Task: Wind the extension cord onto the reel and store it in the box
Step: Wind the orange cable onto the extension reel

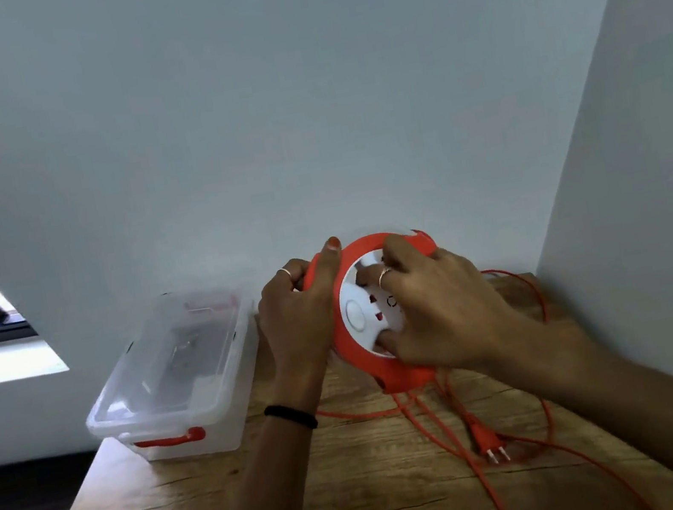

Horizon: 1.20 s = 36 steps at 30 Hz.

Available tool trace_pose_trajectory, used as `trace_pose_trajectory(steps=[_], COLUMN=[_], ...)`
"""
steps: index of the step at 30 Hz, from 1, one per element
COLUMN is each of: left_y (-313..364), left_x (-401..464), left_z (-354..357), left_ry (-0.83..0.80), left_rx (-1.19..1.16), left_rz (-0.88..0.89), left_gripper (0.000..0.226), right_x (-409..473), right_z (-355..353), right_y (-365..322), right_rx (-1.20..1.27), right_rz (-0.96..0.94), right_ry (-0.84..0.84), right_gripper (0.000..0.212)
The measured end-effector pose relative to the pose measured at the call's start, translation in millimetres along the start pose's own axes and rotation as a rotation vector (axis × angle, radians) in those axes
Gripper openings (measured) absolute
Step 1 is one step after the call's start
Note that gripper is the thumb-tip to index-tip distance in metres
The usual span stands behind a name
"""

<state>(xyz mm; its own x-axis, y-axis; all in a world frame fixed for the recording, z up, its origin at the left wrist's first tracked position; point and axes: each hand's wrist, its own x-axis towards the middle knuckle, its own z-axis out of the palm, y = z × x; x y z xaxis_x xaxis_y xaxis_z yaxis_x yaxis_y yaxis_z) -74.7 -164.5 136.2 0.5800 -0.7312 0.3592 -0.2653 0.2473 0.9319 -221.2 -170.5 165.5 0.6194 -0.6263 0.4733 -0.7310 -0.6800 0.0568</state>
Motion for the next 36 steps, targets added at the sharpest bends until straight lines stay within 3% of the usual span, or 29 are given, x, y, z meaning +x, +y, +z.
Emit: trace_pose_trajectory(steps=[3, 9, 14, 18, 22, 24, 28, 30, 36], left_y=[1, -6, -18, -14, -14, -14, -12, -10, -10], left_x=[-7, -30, -36, -43, -38, -32, -24, -21, -13], left_z=[10, 27, 26, 14, -4, -13, -27, -33, -48], left_ry=[0.115, 0.267, 0.236, 0.193, 0.155, 0.124, 0.023, -0.029, -0.187], left_rx=[0.022, 0.013, 0.101, 0.066, 0.003, -0.020, -0.043, -0.045, -0.142], left_rz=[0.005, 0.021, 0.047, -0.005, -0.082, -0.100, -0.119, -0.115, -0.116], left_gripper=[0.051, 0.041, 0.048, 0.040, 0.045, 0.049, 0.049, 0.048, 0.069], right_x=[-1, -2, -10, -17, -29, -35, -38, -37, -26], right_z=[3, 17, 28, 22, 0, -8, -9, -9, -12], right_y=[-8, -9, -15, -18, -13, -11, -10, -14, -29], right_rx=[0.167, 0.407, 0.621, 0.560, 0.505, 0.385, 0.030, -0.093, -0.159], right_rz=[0.306, 0.680, 0.904, 0.758, 0.498, 0.338, -0.058, -0.136, -0.244], right_ry=[0.017, 0.104, 0.043, -0.057, -0.012, 0.037, -0.080, -0.128, -0.170], right_gripper=[0.064, 0.061, 0.065, 0.071, 0.037, 0.032, 0.062, 0.074, 0.069])
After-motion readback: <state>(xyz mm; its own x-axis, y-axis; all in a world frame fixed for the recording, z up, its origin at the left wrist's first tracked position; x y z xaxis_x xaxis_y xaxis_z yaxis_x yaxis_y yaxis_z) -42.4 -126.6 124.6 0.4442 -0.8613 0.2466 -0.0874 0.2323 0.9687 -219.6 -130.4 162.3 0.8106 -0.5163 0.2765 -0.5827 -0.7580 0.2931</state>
